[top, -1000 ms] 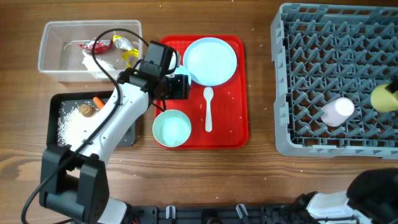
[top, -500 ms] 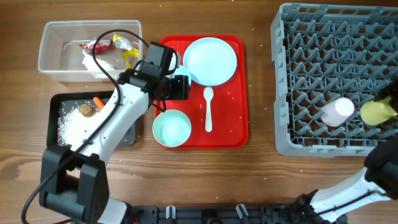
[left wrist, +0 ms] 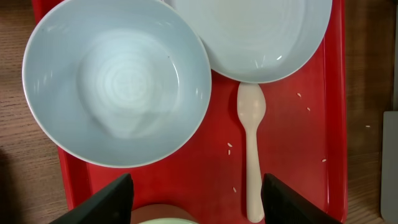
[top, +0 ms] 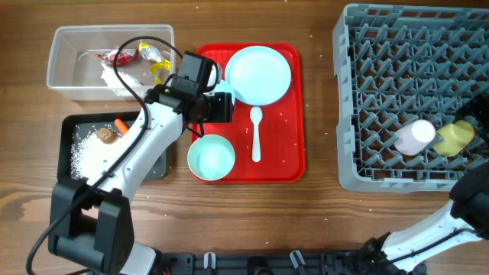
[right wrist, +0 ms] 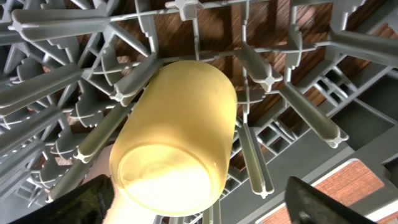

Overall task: Sort waste into correct bins and load items into the dishwasher rack
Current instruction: 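Reach right gripper to the light-blue plate on the red tray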

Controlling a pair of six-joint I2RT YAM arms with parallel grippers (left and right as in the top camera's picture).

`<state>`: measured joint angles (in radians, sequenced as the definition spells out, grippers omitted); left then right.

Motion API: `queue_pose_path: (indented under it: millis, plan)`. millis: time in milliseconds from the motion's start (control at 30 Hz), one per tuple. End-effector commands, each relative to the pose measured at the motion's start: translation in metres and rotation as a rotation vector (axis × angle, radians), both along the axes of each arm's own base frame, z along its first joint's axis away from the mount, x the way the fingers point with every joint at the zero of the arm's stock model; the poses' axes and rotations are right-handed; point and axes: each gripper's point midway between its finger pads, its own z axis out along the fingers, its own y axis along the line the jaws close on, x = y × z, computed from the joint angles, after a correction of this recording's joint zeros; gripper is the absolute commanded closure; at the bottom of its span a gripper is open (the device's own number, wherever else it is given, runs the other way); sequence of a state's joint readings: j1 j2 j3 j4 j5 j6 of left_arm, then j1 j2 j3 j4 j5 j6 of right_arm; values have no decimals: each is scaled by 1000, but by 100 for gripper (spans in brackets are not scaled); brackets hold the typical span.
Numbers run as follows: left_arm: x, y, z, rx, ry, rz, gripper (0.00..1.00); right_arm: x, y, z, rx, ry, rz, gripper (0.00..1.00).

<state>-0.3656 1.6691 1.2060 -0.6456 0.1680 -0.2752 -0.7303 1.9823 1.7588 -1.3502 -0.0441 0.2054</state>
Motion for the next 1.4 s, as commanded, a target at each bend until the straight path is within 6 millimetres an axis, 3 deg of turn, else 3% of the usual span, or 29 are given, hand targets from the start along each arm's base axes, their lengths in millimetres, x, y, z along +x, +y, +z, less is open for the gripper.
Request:
queue_pose_path:
  millis: [0, 67, 100, 133, 233, 333, 500, 700, 967, 1233, 1367]
  plan:
    - [-1, 2, -5, 17, 3, -2, 35, 9, 2, 14, 16, -55, -5, 4]
    - [-1, 2, -5, 17, 3, -2, 34, 11, 1, 37, -18, -96, -3, 2]
    - [-1, 2, -5, 17, 3, -2, 31, 9, 4, 68, -58, -147, 0, 1]
    - [-1, 2, -5, 17, 3, -2, 27, 9, 7, 82, -75, -175, 8, 0]
    - [-1, 2, -5, 17, 3, -2, 18, 12, 31, 128, -119, -297, 77, 1]
    - [-1, 2, -4, 17, 2, -2, 0, 20, 79, 173, -156, -432, 229, 0]
    - [-1, 2, -4, 17, 3, -2, 0, 37, 154, 210, -189, -561, 461, 1]
    - [-1, 2, -5, 17, 3, -2, 0, 57, 218, 221, -169, -644, 654, 1]
    - [-1, 2, -5, 17, 3, -2, 0, 59, 251, 222, -141, -659, 751, 0]
    - [-1, 2, -4, 16, 2, -2, 0, 57, 306, 220, -89, -675, 902, 0]
    - [-1, 2, -5, 17, 3, -2, 0, 62, 330, 205, -47, -639, 958, 0]
